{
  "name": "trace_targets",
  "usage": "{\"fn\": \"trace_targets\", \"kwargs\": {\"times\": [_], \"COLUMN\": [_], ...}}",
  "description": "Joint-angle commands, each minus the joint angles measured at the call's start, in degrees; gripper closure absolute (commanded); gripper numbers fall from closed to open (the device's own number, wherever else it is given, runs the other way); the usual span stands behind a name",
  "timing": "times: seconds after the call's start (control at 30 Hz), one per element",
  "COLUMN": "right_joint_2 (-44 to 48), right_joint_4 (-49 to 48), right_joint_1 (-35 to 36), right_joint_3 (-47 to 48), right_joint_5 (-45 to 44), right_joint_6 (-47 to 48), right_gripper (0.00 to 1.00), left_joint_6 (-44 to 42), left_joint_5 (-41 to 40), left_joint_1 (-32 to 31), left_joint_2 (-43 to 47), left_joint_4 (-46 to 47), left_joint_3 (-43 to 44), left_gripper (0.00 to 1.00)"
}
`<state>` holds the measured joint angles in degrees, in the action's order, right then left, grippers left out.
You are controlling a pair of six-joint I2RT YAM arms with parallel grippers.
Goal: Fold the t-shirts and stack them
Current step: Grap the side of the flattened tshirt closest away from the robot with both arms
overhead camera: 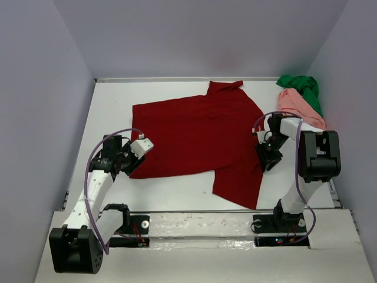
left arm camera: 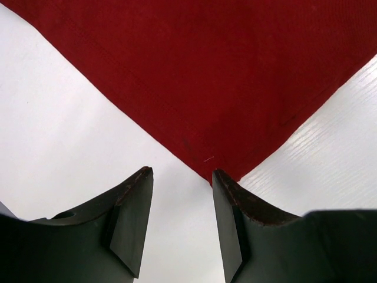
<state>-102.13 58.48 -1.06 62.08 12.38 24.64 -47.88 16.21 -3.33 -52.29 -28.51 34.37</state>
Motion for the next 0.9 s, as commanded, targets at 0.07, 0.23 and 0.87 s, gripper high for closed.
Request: {"fn": "trace_targets", "kwargs": {"times": [0.07,0.23,0.87], "right_joint_2": [-0.4,3.2,4.1], "right_joint_4": [0.3,3.5,5.7], "right_joint_1": [0.8,1.3,1.3], "right_joint_3": [2.6,2.8,1.8], "right_joint_5": [1.6,1.6,1.2], "right_joint_6": [1.2,1.9,3.0], "right_gripper": [0.61,0.61,0.6], "left_joint_6": [0.5,0.4,0.3], "left_joint_5": [-1.1,-0.7,-0.5], "left_joint_1": [-0.4,-0.4,-0.4], "left_joint_2": [0.1,0.4,1.1], "left_joint_4": [0.1,0.2,0.5], "left_joint_3": [-0.1,-0.1,-0.4], "left_gripper": [0.44,0.44,0.44]}}
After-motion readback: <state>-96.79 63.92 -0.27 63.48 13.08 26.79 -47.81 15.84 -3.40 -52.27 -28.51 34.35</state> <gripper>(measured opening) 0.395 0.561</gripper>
